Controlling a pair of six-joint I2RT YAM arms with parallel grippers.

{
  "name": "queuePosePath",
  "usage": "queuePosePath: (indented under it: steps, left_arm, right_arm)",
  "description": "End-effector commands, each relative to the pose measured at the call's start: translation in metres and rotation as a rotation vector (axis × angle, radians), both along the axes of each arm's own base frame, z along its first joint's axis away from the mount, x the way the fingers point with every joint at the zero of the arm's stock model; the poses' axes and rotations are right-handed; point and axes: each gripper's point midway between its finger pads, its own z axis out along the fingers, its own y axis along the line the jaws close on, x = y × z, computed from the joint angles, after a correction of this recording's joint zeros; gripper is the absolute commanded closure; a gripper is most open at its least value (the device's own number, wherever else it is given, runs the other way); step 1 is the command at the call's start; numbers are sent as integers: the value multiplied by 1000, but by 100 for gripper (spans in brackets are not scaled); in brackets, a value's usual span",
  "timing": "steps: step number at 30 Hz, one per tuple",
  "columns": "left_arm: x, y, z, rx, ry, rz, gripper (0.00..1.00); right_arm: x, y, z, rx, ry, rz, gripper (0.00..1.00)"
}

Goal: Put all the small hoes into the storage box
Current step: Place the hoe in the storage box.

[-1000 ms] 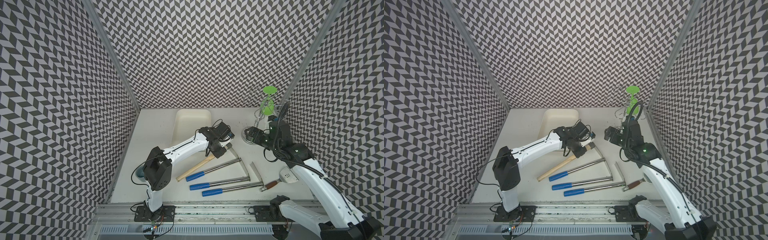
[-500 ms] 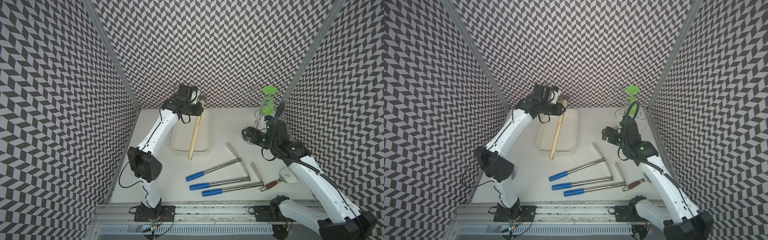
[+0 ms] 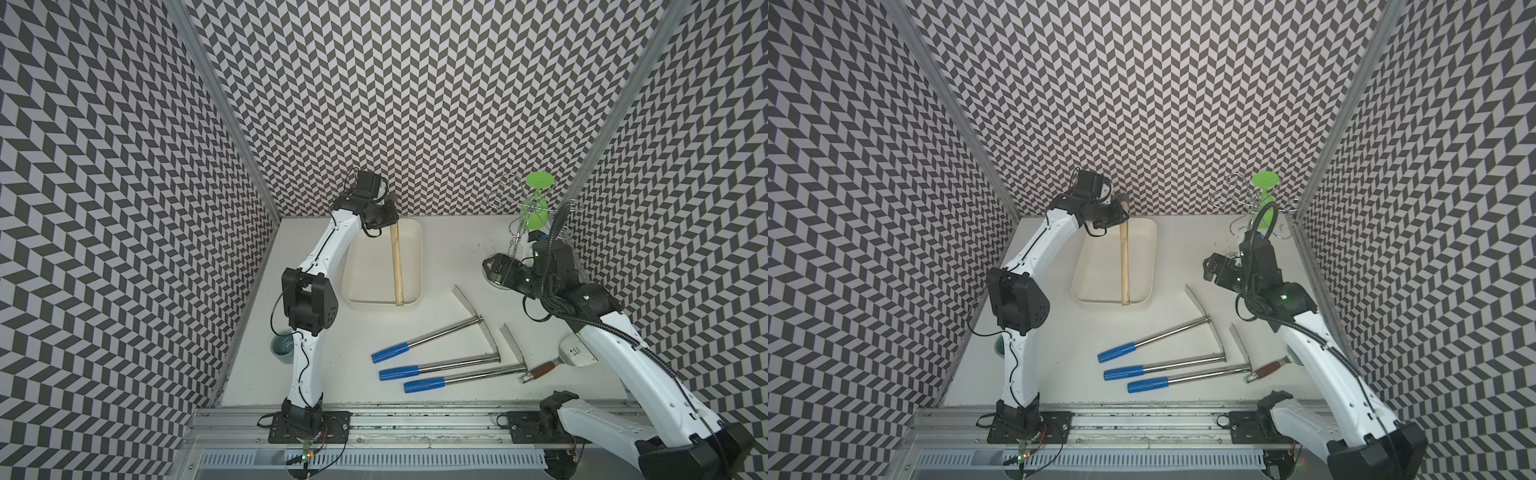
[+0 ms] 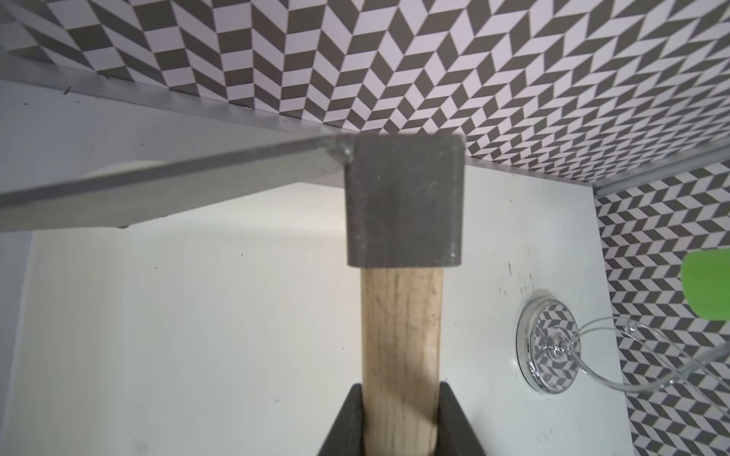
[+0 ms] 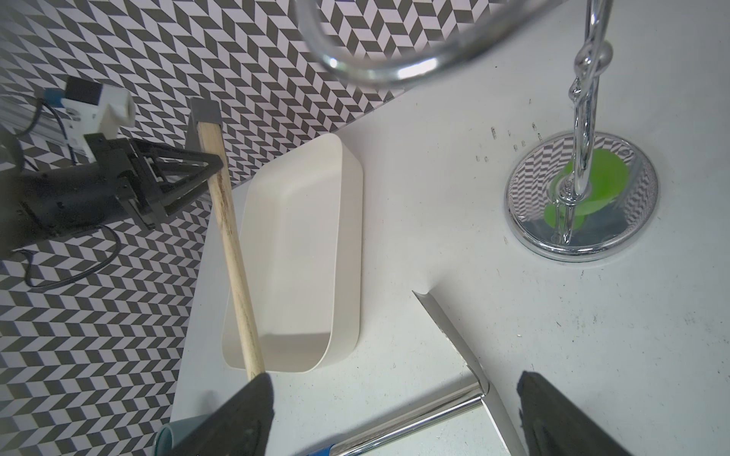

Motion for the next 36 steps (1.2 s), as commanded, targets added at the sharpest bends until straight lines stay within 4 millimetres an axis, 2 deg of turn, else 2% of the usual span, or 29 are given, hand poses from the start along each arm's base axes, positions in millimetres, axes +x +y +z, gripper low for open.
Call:
queuePosePath:
  steps: [1, 14, 20, 27, 36]
  left_arm:
    - [14, 10, 35, -55, -93, 113, 100]
    - [19, 27, -26, -10, 11, 286, 100]
    - [26, 26, -40, -3, 29, 302, 100]
    - [39, 25, -41, -1, 26, 309, 100]
    - [46, 21, -62, -20, 68, 320, 100]
  right_arm:
    - [3, 3, 10, 18, -50, 7, 4]
    - [3, 3, 6, 11, -45, 10, 4]
    - [2, 2, 5, 5, -46, 6, 4]
    - [2, 3, 3, 5, -42, 11, 4]
    - [2, 3, 2, 3, -42, 13, 3]
